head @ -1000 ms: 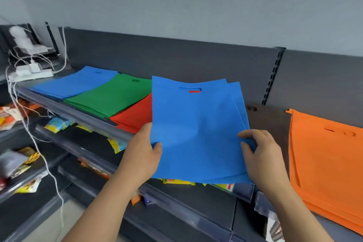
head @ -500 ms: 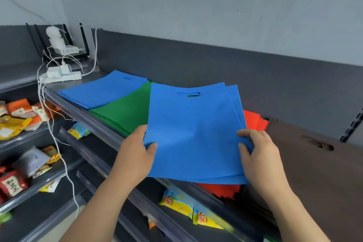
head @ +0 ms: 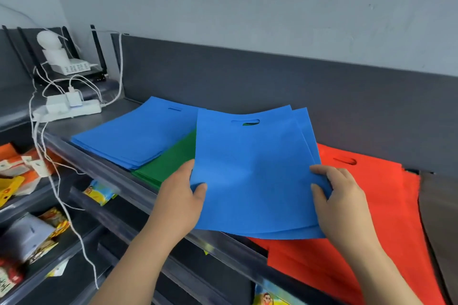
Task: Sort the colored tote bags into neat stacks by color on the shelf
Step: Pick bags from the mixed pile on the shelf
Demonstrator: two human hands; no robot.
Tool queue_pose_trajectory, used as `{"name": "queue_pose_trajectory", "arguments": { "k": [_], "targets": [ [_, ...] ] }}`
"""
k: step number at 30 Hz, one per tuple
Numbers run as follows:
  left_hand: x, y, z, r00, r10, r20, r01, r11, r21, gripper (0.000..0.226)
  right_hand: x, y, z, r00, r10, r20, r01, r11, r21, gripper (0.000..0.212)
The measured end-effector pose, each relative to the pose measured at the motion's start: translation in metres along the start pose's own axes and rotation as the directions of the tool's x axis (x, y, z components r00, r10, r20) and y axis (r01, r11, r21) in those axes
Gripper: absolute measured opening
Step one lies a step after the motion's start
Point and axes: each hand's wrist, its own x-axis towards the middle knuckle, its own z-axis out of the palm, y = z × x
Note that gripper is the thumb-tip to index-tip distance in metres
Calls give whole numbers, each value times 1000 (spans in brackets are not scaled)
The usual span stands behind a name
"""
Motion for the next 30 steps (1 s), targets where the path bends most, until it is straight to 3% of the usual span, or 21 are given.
{"name": "queue_pose_trajectory", "arguments": {
  "k": [8, 13, 22, 30],
  "targets": [
    [57, -63, -65, 995, 58, 85, -60, 998, 19, 34, -1, -71, 73, 994, 96, -48, -96, 995, 8, 36],
    [87, -97, -87, 997, 6, 83, -11, 998, 57, 48, 12, -97, 106, 994, 102, -27, -102, 994, -23, 35],
    [145, -148, -128, 999, -33, 21, 31, 995, 91, 54, 53, -143, 176, 996, 86, 31, -85, 996, -27, 36],
    [204, -197, -171, 995, -47, 83, 35, 989, 140, 58, 65, -193, 240, 982, 178, 65, -175, 983, -57, 40]
  ]
}}
